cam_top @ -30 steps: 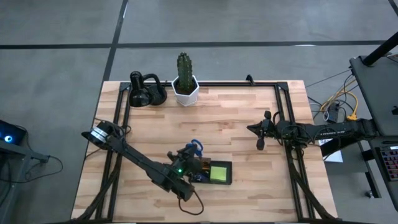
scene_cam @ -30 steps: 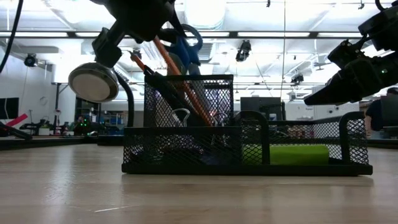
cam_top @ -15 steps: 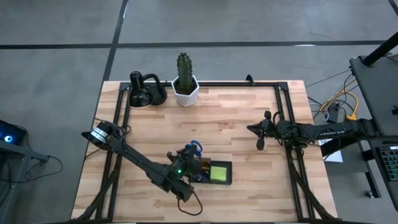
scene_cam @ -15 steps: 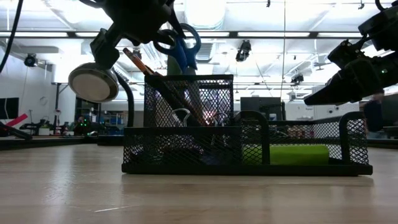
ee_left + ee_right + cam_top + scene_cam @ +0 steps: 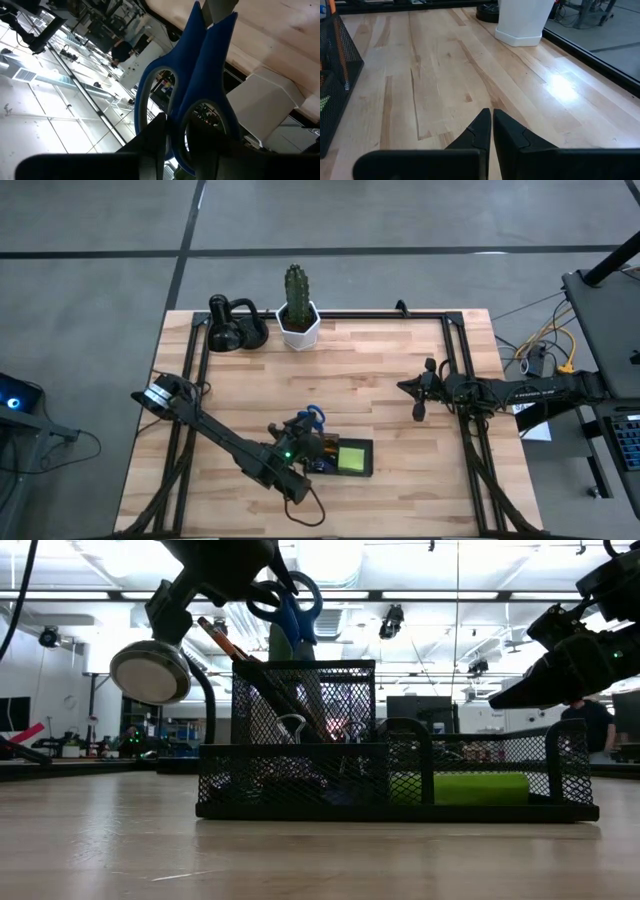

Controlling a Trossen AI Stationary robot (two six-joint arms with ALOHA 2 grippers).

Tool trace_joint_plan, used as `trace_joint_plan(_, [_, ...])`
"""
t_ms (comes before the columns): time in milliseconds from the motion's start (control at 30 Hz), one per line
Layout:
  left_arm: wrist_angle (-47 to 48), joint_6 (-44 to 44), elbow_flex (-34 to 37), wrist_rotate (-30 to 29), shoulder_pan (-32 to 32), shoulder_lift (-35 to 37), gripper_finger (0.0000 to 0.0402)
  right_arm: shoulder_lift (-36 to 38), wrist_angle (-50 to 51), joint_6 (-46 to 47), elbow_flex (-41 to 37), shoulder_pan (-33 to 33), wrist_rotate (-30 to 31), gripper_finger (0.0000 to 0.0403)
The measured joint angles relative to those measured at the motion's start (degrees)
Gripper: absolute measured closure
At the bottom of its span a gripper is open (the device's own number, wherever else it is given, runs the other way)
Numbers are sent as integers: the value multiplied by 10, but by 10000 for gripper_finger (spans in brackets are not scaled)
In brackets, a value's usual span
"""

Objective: Pick and place office supplies into organizer
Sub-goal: Put the blue scissor into the desk organizer

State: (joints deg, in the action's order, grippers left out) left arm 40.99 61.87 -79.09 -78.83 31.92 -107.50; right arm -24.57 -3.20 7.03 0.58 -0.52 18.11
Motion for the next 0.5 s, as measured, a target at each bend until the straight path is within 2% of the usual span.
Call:
trace_joint_plan(200, [0,0,0,1,0,0,339,0,0,-1,0,0,0,394])
trace_joint_plan(500, [0,0,0,2,0,0,278,0,0,0,0,0,0,394])
